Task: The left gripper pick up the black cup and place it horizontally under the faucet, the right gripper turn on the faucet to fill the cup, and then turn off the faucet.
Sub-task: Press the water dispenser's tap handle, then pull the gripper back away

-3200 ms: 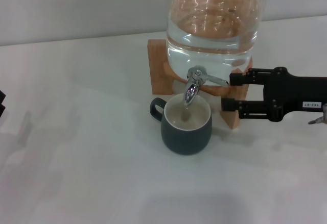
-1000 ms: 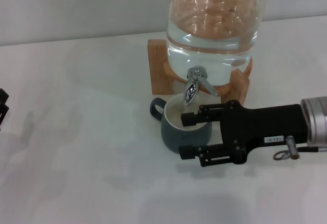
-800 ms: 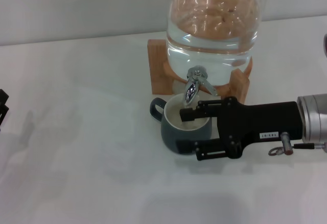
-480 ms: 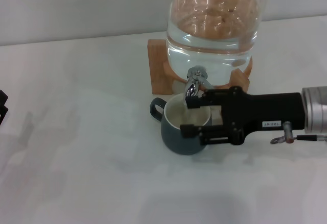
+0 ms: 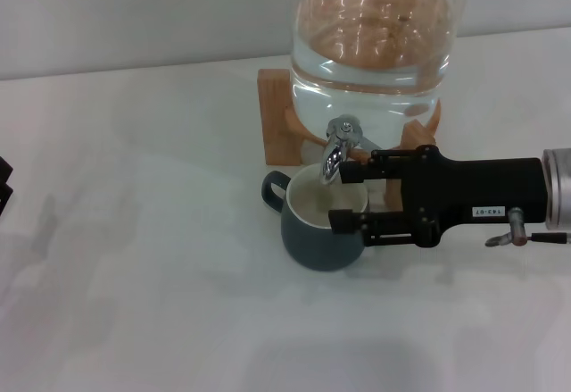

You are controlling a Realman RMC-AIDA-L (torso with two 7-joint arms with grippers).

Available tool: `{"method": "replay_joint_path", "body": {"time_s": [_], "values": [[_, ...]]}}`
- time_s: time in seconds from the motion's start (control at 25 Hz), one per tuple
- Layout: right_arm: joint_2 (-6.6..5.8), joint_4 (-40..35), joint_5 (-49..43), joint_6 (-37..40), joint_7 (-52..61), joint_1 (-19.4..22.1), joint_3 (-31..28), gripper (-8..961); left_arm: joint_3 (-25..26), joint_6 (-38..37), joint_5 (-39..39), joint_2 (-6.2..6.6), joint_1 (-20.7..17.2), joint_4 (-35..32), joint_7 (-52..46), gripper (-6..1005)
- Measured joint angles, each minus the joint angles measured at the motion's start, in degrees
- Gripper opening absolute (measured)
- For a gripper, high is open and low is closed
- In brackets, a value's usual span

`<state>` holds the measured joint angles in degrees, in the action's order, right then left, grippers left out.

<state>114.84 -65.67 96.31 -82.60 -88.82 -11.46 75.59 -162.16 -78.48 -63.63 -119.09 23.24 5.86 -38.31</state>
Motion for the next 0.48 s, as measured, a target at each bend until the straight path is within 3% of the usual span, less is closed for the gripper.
{"method": "replay_joint_path", "body": {"time_s": [0.48], "values": [[-0.06,0.4,-0.3,0.3,-0.2,-0.1,-1.0,722,0.0,0.0,0.0,0.0,-0.2,-0.2,0.2,597]]}}
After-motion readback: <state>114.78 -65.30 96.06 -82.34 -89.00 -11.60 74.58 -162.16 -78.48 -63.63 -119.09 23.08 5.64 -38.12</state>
